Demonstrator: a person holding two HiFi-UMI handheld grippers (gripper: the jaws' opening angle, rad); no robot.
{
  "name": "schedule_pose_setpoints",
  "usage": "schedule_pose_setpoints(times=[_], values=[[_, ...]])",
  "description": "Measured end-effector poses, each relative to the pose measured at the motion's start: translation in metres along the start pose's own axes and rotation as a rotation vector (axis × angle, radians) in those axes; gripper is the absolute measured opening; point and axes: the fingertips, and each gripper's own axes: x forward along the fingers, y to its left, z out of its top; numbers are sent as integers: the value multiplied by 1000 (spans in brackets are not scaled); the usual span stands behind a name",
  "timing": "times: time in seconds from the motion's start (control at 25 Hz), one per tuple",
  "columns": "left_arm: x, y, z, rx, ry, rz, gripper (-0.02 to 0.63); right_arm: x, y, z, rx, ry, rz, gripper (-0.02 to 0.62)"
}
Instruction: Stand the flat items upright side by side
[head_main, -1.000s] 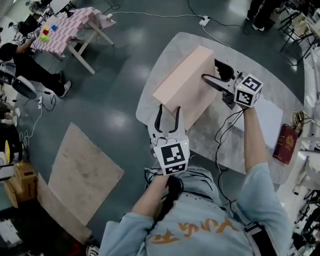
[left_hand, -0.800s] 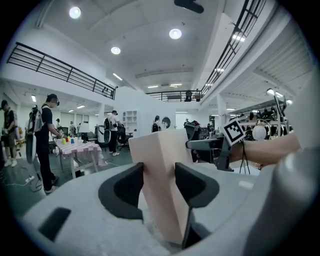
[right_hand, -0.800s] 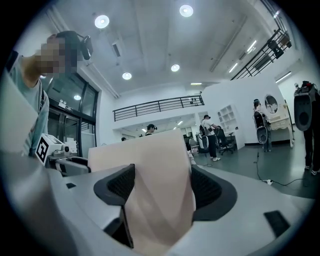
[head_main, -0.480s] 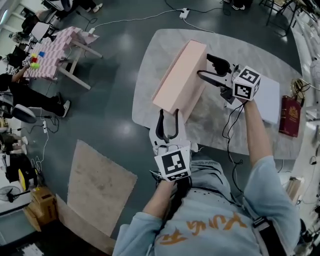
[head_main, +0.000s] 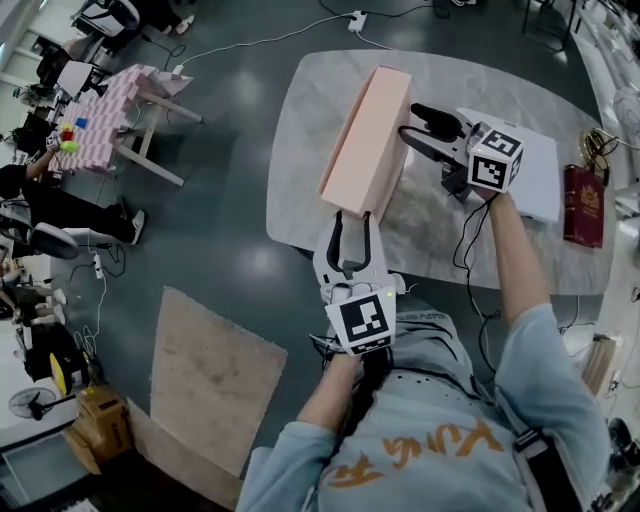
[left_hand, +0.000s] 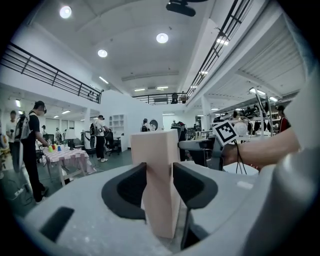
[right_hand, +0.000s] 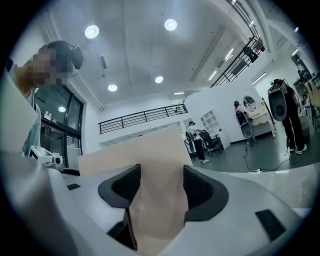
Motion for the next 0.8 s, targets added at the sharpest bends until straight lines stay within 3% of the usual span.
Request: schedule_pose_setpoints(times=[0.4,0.8], values=[[-5,-13,-7,27,38,-80,161,-3,8,1,13,-19,-59,241],[-10,-25,-14,-11,44,-107,106,-20,9,-3,17,-30,-100,218]])
